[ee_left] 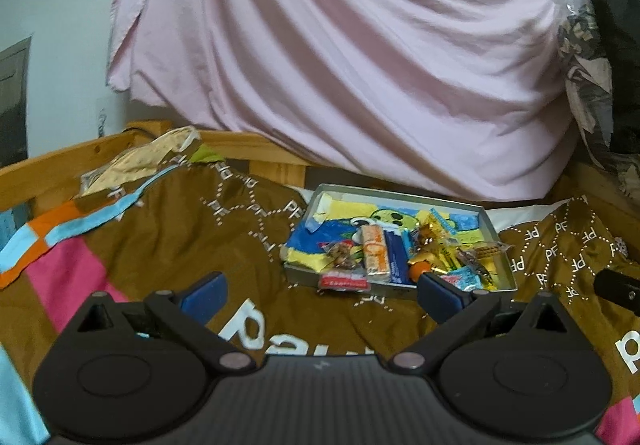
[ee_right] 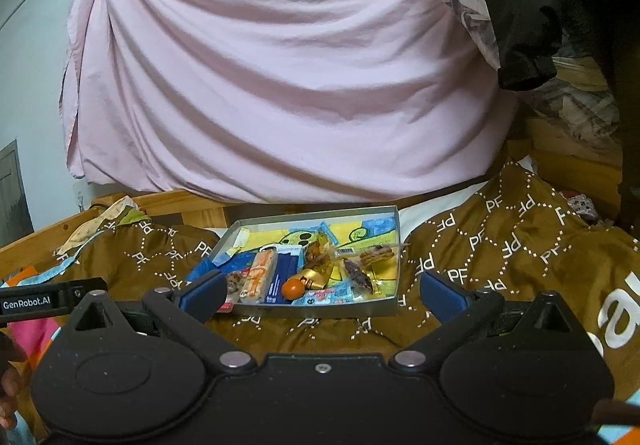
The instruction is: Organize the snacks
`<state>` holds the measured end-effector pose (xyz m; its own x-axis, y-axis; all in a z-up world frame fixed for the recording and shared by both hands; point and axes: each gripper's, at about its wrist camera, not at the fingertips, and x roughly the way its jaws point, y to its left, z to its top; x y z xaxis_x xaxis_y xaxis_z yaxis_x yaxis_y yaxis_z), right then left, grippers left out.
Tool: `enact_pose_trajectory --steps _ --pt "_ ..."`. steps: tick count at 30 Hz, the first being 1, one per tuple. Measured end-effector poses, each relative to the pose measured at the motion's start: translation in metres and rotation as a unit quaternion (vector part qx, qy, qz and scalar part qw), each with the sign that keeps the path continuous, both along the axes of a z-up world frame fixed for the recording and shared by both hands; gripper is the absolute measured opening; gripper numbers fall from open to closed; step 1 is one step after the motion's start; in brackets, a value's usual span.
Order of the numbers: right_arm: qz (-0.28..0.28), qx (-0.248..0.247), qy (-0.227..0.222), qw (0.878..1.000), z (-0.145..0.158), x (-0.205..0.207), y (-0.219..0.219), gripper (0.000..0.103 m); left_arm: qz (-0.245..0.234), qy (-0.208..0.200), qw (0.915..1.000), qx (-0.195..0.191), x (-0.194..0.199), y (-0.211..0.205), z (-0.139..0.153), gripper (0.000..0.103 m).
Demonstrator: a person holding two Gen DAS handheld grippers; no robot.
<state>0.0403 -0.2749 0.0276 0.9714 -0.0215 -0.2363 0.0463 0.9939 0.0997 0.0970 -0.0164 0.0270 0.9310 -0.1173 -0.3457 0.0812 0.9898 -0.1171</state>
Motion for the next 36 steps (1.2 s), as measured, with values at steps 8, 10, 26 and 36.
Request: enact_pose_trajectory --steps 8,10,26,36 --pt "0.006 -0.018 0.009 1.000 -0.005 -0.010 0.014 0.102 0.019 0.021 0.9996 0.008 -0.011 0.010 -0.008 0.103" --pt "0.007 -0.024 0.010 1.000 -0.007 -0.012 0.018 0.102 0.019 0.027 0.9993 0.016 -0.014 0.011 -0.009 0.103" --pt "0.031 -0.055 0.038 0.997 -0.019 -0.016 0.040 0.102 0.043 0.069 0.9967 0.006 -0.025 0.029 -0.020 0.103" --pt "0.033 -0.048 0.066 0.996 -0.027 -0.012 0.046 0.102 0.032 0.080 0.9961 0.020 -0.031 0.024 -0.026 0.103"
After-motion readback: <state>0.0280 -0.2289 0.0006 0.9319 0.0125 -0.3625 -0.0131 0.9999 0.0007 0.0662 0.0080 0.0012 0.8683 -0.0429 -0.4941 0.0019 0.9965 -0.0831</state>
